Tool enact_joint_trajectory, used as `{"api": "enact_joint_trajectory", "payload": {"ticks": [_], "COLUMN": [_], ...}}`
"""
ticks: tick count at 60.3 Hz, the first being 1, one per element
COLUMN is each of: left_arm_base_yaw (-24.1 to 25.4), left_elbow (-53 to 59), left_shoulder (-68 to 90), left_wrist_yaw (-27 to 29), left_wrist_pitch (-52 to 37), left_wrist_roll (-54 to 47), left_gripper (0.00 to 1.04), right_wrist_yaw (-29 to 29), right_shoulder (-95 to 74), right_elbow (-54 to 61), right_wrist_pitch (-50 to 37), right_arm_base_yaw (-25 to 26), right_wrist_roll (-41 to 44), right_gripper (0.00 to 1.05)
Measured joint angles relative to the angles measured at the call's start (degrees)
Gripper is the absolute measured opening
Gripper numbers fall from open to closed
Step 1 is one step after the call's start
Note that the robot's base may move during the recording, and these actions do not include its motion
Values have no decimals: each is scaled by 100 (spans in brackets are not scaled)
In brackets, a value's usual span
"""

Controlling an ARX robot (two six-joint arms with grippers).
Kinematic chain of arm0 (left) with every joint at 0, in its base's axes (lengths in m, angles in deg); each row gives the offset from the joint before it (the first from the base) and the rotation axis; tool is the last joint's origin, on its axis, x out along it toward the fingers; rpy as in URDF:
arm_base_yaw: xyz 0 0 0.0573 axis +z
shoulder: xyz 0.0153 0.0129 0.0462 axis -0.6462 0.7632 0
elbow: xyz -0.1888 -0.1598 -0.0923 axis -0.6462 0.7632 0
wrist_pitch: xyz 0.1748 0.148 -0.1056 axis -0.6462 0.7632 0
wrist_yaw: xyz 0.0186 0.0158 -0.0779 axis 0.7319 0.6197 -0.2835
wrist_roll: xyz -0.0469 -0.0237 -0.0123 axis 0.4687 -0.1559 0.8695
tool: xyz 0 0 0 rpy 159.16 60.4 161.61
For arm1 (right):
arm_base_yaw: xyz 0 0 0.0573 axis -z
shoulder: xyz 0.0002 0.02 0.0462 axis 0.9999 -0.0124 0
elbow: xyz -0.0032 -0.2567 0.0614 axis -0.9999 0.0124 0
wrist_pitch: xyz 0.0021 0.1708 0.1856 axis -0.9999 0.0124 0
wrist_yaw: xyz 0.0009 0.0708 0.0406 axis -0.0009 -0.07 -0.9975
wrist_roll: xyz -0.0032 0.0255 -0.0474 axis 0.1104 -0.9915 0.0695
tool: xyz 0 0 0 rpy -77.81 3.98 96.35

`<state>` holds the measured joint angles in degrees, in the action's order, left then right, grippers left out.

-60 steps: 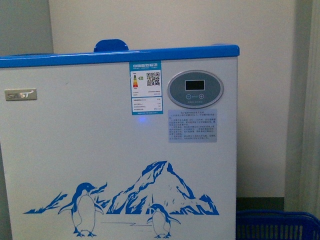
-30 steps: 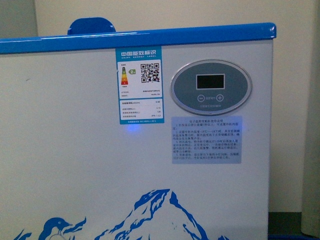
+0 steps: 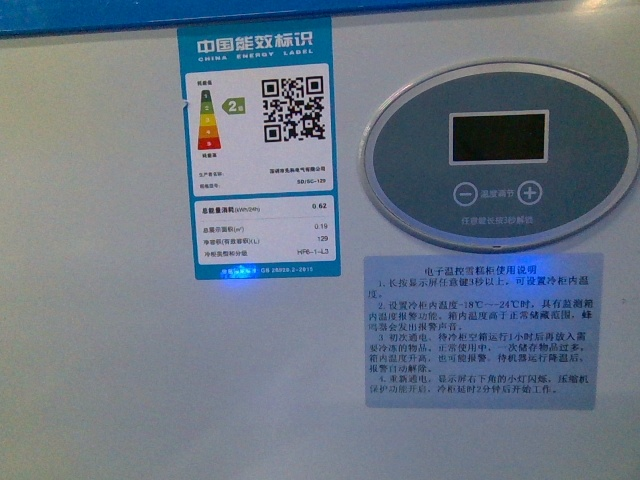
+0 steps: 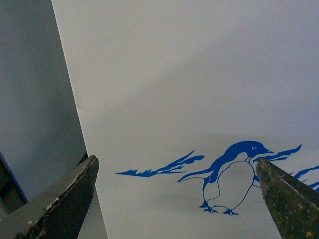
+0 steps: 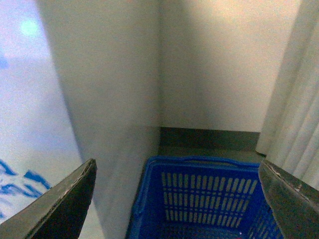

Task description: Put drink in fridge

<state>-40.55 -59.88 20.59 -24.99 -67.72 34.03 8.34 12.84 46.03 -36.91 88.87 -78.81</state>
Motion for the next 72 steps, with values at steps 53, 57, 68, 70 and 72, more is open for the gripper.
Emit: {"api": "enact_joint_trajectory", "payload": {"ticks": [53,57,68,70,72], "left_arm_base_yaw": [0,0,0,0,0], "left_elbow": [0,0,0,0,0], "left_shoulder": [-2,-2,-2,-2,-2], "left_wrist_yaw": [2,2,2,2,2], "left_wrist_pitch": [0,0,0,0,0], "left_wrist_roll": [2,0,2,0,2], "left_gripper": [97,97,97,97,97], "right_wrist_yaw": [914,1134,1707,1784,1838], "right_shoulder": [-14277,-14847,-15844,-15993,-16095], "right_elbow": [-4743,-5198,-6098,-6255,-6369], "right_wrist_pitch": [-3803,-3738,-3547,-3488,-3436], "right_arm_base_yaw": [1676,1672,1716,1720,1722], "right_wrist_roll": [684,726,748,741,732], "right_gripper": [97,97,97,97,97]}}
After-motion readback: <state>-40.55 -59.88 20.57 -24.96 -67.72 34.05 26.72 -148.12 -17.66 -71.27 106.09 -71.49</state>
